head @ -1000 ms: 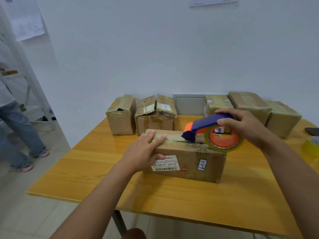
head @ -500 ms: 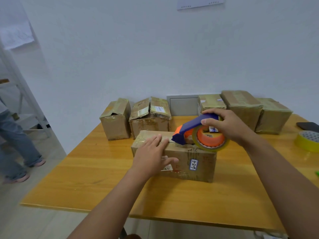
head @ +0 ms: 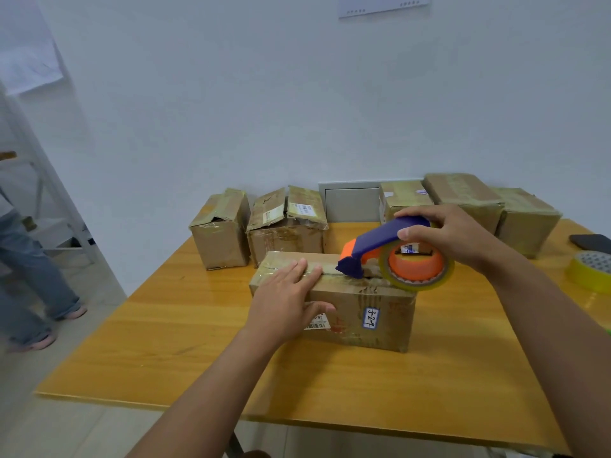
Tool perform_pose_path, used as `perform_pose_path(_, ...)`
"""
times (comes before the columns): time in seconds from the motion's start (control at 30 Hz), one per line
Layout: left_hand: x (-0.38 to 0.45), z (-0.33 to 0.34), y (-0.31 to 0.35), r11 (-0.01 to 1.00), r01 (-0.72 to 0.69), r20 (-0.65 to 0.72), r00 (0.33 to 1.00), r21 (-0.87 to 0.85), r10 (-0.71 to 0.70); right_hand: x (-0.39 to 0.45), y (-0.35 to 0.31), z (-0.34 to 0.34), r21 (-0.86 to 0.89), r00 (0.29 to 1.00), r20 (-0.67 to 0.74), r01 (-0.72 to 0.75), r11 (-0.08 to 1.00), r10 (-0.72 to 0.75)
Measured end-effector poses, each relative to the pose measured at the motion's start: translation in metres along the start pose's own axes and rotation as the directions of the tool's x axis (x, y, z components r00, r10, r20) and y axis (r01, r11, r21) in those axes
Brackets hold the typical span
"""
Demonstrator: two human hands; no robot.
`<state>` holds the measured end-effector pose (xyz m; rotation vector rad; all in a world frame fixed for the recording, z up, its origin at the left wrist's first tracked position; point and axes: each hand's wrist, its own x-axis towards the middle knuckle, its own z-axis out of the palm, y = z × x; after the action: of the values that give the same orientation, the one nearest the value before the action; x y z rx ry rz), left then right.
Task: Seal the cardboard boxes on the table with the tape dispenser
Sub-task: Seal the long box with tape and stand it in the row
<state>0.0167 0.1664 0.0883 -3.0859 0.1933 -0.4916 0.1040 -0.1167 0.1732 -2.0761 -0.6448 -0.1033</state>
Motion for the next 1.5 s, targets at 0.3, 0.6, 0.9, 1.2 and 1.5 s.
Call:
perform_pose_path(0.3,0.007,0.003,-0.007,1.0,0.019,0.022,1.0,0.012,-0.019,-0.02,0.027,-0.021,0.064,0.995,-0.08,-0.047,0.997,0.052)
perform_pose_path(0.6,0.016,0.004,0.043,0.992,-0.127,0.026,0.992,-0.001,0.126,-0.034,0.058,-0.002,0.168,0.982,-0.173,-0.045,0.985,0.074)
perform_pose_path(0.9,0.017,0.0,0.028,0.996,-0.09,-0.012,0.996,0.016,0.09,-0.023,0.044,0.036,0.198,0.983,-0.179,-0.007,0.98,0.043)
perform_pose_path(1.2,0.021,0.007,0.036,1.0,0.01,-0.042,0.999,0.005,-0.01,-0.022,0.04,0.034,0.152,0.995,-0.091,-0.022,0.988,0.036)
perform_pose_path(1.5,0.018,0.004,0.042,1.0,-0.024,-0.007,1.0,0.01,0.024,-0.054,0.065,-0.01,0.219,0.979,-0.168,-0.074,0.973,0.113)
